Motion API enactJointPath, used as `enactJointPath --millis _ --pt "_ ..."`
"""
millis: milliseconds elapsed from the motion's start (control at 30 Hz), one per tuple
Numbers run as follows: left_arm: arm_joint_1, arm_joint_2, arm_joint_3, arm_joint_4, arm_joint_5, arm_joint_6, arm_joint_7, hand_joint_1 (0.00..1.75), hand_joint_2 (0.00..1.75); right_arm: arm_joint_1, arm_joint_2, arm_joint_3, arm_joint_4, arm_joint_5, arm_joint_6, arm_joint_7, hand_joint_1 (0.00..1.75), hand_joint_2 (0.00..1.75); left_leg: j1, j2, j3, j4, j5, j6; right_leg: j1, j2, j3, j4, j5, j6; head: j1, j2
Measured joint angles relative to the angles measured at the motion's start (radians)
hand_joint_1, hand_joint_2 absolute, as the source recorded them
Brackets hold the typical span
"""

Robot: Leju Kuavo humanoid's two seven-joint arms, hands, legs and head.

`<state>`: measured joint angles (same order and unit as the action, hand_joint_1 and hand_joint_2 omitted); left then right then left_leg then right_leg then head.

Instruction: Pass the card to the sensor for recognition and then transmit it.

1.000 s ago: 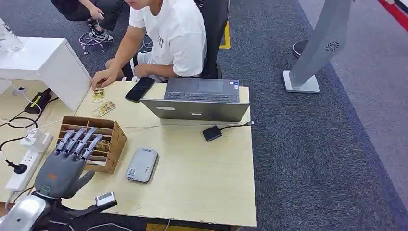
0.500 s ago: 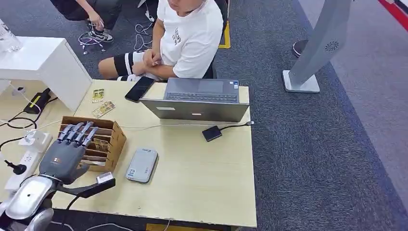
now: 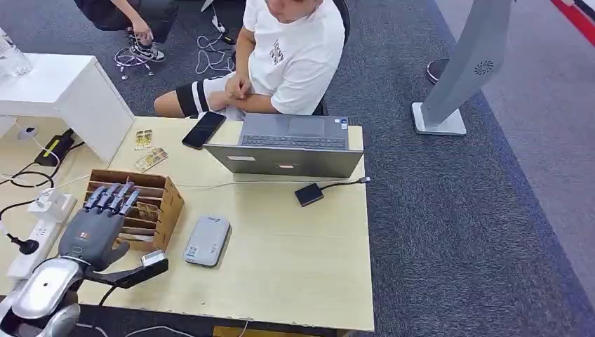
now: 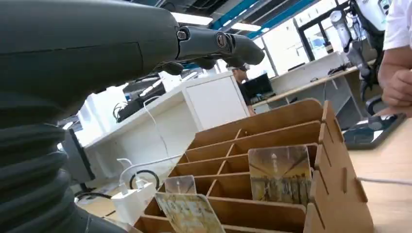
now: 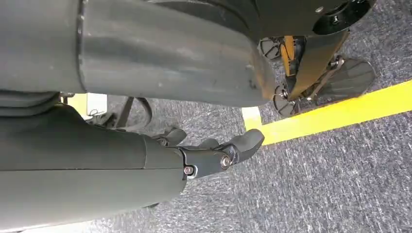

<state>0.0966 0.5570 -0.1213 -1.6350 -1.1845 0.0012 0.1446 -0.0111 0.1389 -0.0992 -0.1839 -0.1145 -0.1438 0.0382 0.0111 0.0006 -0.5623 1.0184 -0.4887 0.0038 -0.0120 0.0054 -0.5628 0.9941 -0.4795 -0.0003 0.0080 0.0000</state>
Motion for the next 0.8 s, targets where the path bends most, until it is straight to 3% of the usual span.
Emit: enactJointPath --millis 800 --pt "0.004 0.006 -0.001 0.032 0.021 -0.062 0.031 0.0 1.75 0.0 0.0 -0.008 0.0 0.011 -0.003 0.002 0.0 0.0 0.0 0.0 0.0 0.0 0.0 0.0 0.0 0.0 0.0 0.0 0.0 0.0 0.0 0.0"
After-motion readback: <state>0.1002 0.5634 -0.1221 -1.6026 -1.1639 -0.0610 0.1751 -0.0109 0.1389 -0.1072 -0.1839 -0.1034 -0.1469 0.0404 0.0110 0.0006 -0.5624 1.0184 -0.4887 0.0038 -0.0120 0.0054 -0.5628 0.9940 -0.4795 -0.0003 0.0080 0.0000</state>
